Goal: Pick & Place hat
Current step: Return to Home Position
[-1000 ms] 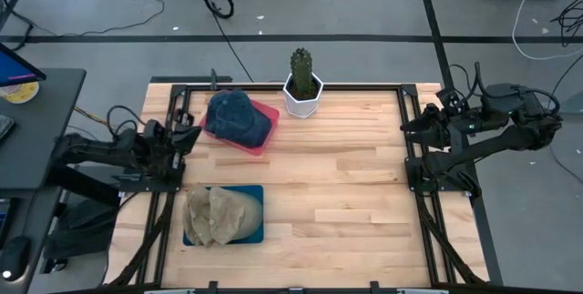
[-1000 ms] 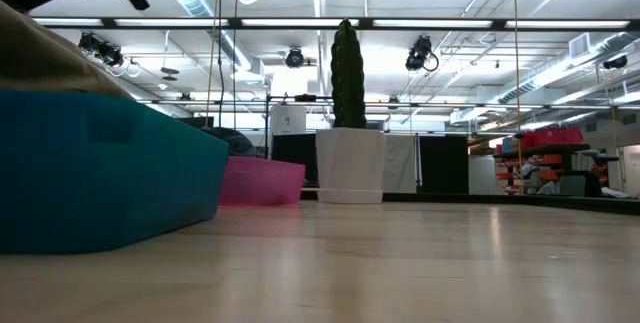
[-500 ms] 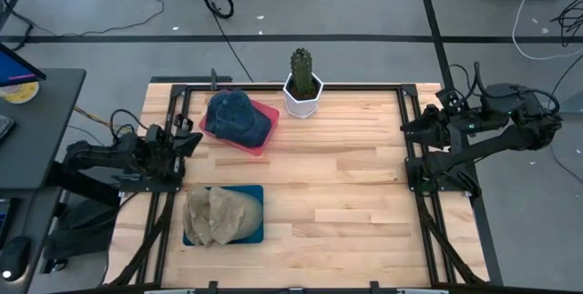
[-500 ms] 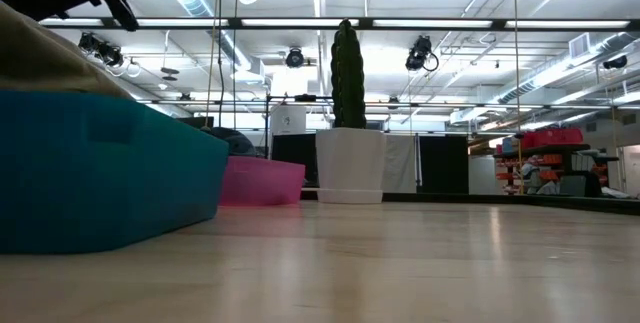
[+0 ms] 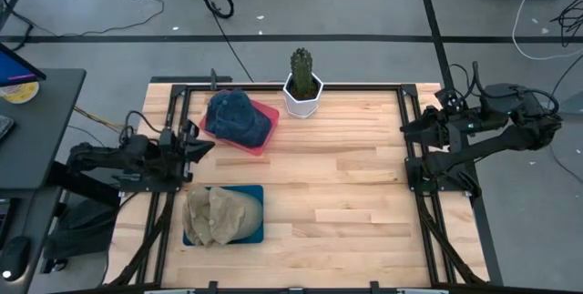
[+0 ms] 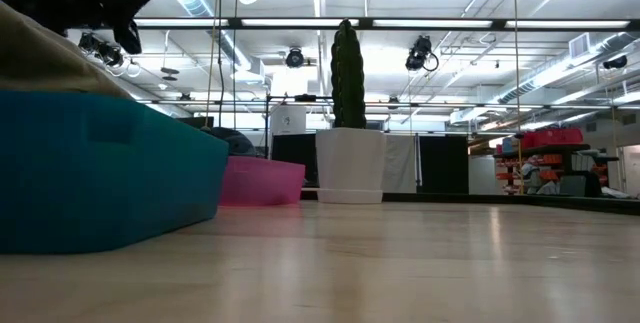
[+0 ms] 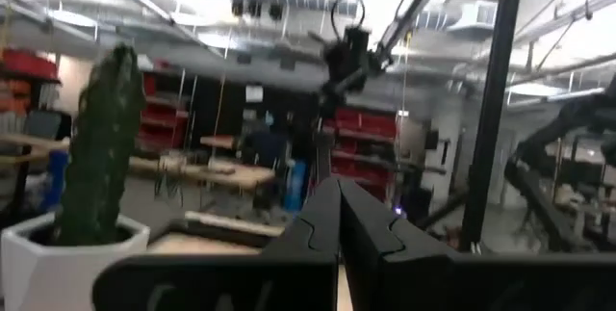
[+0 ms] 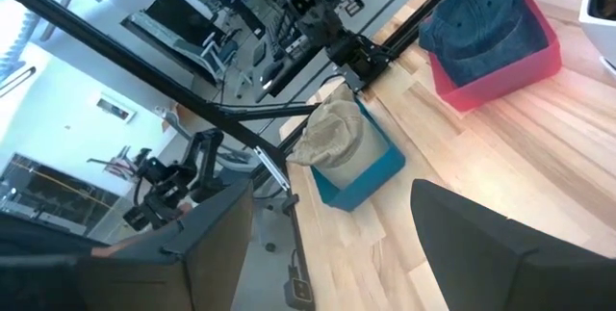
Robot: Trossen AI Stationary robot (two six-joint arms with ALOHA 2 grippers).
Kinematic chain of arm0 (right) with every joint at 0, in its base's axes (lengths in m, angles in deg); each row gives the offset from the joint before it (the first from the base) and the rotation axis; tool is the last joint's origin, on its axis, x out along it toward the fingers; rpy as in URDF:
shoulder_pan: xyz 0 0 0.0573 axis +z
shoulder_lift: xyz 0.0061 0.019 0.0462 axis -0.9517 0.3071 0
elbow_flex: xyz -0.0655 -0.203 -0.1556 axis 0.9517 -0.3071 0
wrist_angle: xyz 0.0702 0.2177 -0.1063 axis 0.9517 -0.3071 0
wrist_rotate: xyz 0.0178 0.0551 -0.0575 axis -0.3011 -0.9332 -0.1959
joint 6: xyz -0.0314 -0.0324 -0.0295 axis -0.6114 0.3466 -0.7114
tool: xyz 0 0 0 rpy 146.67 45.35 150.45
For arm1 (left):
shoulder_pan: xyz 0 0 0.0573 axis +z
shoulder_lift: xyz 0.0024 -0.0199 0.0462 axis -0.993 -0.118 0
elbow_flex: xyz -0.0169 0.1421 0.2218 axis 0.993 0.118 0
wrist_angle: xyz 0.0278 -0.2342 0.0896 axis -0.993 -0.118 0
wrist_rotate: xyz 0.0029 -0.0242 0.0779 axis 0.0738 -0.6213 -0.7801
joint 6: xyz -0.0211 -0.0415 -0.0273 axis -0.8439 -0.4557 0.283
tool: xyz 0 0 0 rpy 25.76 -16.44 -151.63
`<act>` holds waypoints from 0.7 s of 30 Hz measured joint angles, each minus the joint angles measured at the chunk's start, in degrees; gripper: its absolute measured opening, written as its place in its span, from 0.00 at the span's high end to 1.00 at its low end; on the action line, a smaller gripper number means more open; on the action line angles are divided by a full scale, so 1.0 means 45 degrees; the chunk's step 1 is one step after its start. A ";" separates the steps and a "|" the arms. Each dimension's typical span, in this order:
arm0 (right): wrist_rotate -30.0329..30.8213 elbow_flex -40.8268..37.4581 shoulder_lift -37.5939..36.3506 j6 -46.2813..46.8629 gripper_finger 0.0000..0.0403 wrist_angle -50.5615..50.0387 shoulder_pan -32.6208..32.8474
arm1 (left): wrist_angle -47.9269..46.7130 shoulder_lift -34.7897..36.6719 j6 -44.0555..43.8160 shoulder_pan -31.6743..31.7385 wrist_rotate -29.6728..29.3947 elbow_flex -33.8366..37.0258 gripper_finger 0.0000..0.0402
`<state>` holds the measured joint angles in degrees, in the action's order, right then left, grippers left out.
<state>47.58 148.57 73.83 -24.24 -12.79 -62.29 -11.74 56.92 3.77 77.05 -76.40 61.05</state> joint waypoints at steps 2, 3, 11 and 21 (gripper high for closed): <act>0.0001 0.0000 0.0000 0.0000 0.30 -0.0010 0.0000 | -0.0442 0.0010 -0.0184 0.0000 0.0004 -0.0005 0.99; 0.0001 0.0000 0.0000 0.0000 0.30 -0.0026 0.0000 | -0.0768 0.0010 -0.0251 0.0000 0.0000 -0.0005 0.99; 0.0001 0.0000 0.0015 0.0103 0.30 -0.0393 0.0000 | -0.1032 -0.0020 -0.1075 0.0000 0.0070 0.0583 0.99; -0.0003 0.0000 0.0044 0.0427 0.30 -0.0393 0.0000 | -0.2626 0.0000 -0.0076 0.0000 0.0430 0.0583 0.99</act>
<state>47.57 148.57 74.03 -22.31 -14.56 -62.29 -23.56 56.92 3.43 77.05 -74.46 63.67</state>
